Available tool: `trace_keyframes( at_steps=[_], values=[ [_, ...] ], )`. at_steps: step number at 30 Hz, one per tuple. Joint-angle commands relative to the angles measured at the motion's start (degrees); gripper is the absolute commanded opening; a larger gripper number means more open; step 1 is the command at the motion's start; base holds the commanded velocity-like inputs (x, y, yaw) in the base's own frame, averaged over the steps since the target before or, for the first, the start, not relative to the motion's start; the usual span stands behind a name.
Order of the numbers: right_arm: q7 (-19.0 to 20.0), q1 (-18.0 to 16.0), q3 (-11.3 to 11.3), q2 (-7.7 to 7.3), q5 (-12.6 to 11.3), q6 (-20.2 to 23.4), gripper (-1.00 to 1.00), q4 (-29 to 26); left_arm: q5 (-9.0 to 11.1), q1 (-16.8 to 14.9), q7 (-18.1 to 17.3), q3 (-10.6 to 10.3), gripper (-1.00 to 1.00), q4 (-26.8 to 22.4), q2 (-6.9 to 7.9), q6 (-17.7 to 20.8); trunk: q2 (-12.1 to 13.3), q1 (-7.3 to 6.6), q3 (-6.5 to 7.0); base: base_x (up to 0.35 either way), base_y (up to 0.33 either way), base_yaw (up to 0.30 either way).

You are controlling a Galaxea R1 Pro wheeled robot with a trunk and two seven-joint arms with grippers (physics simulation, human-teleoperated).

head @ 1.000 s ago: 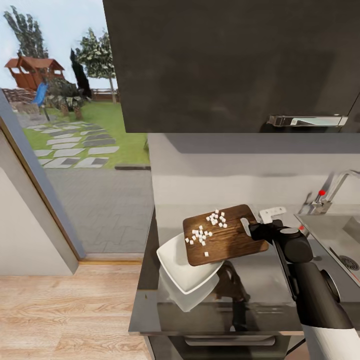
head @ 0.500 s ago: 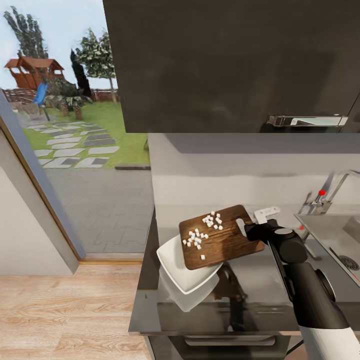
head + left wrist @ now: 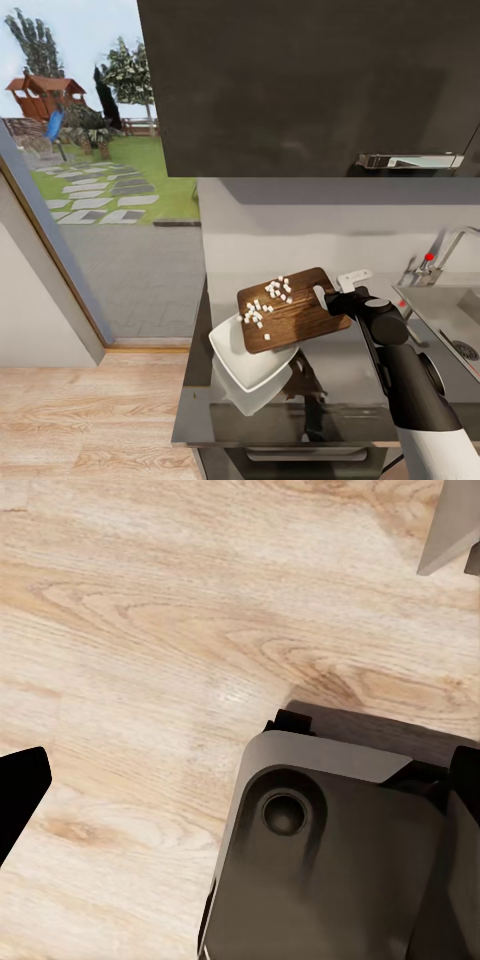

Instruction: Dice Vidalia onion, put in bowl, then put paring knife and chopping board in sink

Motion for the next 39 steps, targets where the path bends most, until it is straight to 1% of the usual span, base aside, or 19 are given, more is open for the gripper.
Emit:
trace_keyframes(
  at_steps=[1, 24, 26, 27, 28, 29, 30, 39],
  values=[
    [0.52, -0.2, 0.08, -0.05, 0.5, 0.26, -1.0, -0.05, 0.44, -0.11, 0.05, -0.48, 1.0, 0.24, -0.04, -0.38, -0.12, 0.04, -0.12, 0.0, 0.0, 0.0],
    [0.52, -0.64, 0.16, -0.05, 0.57, 0.26, -1.0, -0.05, 0.44, -0.11, 0.05, -0.48, 1.0, 0.24, -0.04, -0.38, -0.12, 0.04, -0.12, 0.0, 0.0, 0.0],
    [0.52, -0.64, 0.16, -0.05, 1.2, 0.26, -1.0, -0.05, 0.44, -0.11, 0.05, -0.49, 1.0, 0.24, -0.04, -0.38, -0.12, 0.04, -0.12, 0.0, 0.0, 0.0],
    [0.52, -0.64, 0.26, -0.05, 1.99, 0.26, -1.0, -0.05, 0.44, -0.11, 0.04, -0.49, 1.0, 0.24, -0.04, -0.38, -0.12, 0.04, -0.12, 0.0, 0.0, 0.0],
    [0.55, -0.64, 0.85, -0.05, 3.47, 0.21, -1.0, -0.05, 0.44, -0.11, 0.05, -0.48, 1.0, 0.24, -0.04, -0.38, -0.12, 0.04, -0.12, 0.0, 0.0, 0.0],
    [0.62, -0.64, 2.28, -0.05, 4.88, 0.18, -1.0, -0.05, 0.44, -0.11, 0.04, -0.48, 1.0, 0.24, -0.04, -0.38, -0.12, 0.04, -0.12, 0.0, 0.0, 0.0],
    [0.66, -0.64, 2.71, -0.05, 5.21, 0.18, -1.0, -0.05, 0.44, -0.11, 0.02, -0.48, 1.0, 0.24, -0.04, -0.38, -0.12, 0.04, -0.12, 0.0, 0.0, 0.0],
    [0.64, -0.64, 3.15, -0.05, 5.58, 0.17, -1.0, -0.05, 0.44, -0.11, 0.02, -0.49, 1.0, 0.24, -0.04, -0.38, -0.12, 0.04, -0.12, 0.0, 0.0, 0.0]
  ],
)
